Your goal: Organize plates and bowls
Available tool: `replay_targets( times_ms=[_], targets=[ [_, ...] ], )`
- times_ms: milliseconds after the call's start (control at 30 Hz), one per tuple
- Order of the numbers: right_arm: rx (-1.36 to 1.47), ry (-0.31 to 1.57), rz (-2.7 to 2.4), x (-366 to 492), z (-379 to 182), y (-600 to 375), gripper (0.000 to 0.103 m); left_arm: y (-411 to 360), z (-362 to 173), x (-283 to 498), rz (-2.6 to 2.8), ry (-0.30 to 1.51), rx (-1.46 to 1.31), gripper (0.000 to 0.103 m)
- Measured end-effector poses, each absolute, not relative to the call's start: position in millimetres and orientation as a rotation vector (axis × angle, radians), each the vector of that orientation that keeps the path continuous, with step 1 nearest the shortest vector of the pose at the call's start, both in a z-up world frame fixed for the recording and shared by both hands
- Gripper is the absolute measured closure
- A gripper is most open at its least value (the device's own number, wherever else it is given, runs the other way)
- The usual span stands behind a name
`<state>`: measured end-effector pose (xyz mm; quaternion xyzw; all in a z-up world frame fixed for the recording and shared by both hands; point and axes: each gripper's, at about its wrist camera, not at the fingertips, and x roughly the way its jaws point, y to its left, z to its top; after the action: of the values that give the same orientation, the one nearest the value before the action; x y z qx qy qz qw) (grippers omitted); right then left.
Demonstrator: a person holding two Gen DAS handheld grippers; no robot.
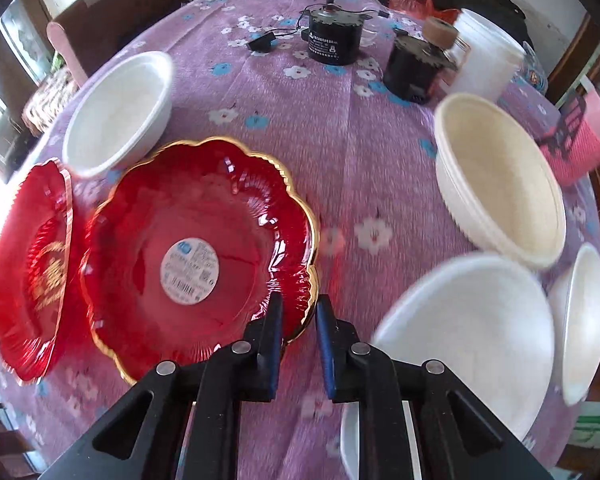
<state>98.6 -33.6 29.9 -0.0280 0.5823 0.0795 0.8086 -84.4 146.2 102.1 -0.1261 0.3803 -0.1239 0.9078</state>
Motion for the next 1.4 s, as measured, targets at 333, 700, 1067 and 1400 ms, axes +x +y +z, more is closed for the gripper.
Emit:
replay_targets(
  times_ms=[333,700,1067,1400],
  targets=[
    [0.135,1.256,0.253,2.1,18.2,-86.2,0.086,143.4,97.5,-66.5,-0.275,0.825,-0.270,0.007],
    [0.353,1.141,0.189,-27.9,6.5,-122.5,0.059,97.5,61.8,-13.5,-0.288,0.941,-0.172,0.007],
    [0.412,1.064,0.187,-35.7,5.5,-117.2,0.059,69.5,43.9,14.0,-0.298,0.980,-0.001,0.007],
    [0.425,1.030,0.218,-38.3,2.1,-108.2,0.059,53.1,28.8,8.6,-0.375,1.052,0.066,0.032]
  ],
)
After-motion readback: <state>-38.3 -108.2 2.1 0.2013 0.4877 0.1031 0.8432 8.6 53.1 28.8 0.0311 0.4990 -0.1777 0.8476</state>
